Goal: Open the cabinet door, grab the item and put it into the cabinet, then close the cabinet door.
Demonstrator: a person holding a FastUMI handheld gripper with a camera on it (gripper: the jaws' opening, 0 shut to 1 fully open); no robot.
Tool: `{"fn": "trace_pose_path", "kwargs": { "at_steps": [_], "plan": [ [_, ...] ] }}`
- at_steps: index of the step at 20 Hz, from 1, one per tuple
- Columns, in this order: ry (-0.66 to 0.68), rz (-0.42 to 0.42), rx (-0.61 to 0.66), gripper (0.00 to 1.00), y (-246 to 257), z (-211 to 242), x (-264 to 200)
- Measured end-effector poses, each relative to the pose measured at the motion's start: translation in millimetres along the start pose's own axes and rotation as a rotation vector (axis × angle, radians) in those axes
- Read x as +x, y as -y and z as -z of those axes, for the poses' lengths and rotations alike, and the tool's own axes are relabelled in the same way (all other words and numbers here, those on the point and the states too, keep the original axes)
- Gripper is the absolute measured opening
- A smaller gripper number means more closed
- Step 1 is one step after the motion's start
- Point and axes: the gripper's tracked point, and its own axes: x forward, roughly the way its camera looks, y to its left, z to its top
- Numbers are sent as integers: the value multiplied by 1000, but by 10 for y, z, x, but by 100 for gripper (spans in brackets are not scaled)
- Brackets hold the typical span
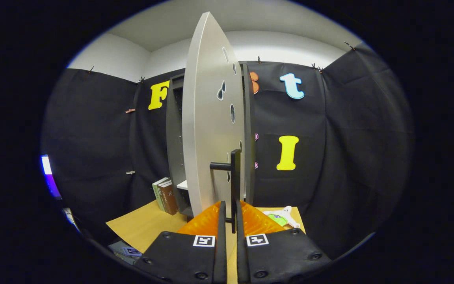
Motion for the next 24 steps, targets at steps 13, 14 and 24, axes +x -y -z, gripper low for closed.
{"fn": "trace_pose_path", "kwargs": {
  "at_steps": [13,14,24],
  "plan": [
    [-97,136,-60,8,-864,538,212],
    [-106,146,-60,8,-958,593,274],
    [-367,291,-13,47,-1388,1709,612]
  ]
}}
